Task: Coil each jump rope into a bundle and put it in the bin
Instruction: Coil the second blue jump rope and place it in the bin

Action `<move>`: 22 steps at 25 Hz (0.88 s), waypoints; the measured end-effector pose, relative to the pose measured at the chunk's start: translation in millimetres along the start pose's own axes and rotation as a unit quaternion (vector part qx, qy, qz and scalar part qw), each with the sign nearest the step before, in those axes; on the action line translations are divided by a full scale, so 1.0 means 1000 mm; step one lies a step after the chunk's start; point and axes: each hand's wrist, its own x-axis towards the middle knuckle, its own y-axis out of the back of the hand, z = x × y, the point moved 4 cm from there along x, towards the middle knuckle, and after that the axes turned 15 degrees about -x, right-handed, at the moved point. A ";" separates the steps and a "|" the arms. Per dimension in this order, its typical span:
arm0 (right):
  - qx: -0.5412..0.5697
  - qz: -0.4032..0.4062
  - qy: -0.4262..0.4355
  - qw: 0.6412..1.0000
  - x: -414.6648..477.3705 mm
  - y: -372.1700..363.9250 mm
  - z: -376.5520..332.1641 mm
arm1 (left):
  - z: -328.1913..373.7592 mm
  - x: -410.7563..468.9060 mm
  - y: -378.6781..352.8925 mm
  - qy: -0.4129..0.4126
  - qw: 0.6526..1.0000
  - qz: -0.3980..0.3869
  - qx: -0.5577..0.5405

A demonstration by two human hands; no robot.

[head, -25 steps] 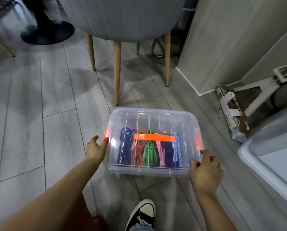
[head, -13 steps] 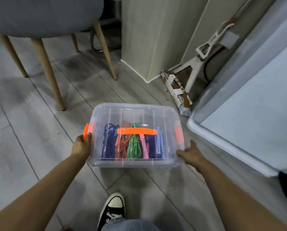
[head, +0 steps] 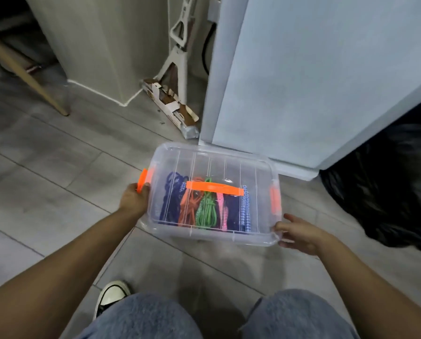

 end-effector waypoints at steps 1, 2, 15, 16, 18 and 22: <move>0.031 0.013 -0.003 0.999 -0.001 0.012 0.020 | 0.007 -0.004 -0.020 -0.007 1.000 -0.014 0.008; 0.054 0.023 -0.004 0.998 -0.005 0.021 0.036 | 0.011 -0.008 -0.036 -0.009 1.000 -0.026 0.012; 0.070 0.343 0.153 0.924 -0.025 0.088 0.130 | 0.062 -0.063 -0.176 -0.176 0.954 -0.111 0.218; 0.061 0.352 0.169 0.918 -0.022 0.088 0.132 | 0.061 -0.063 -0.177 -0.199 0.945 -0.110 0.236; 0.044 0.357 0.185 0.914 -0.023 0.086 0.132 | 0.059 -0.066 -0.179 -0.232 0.929 -0.105 0.267; -0.091 0.428 0.158 0.885 -0.024 0.090 0.126 | 0.066 -0.065 -0.182 -0.229 0.910 -0.110 0.329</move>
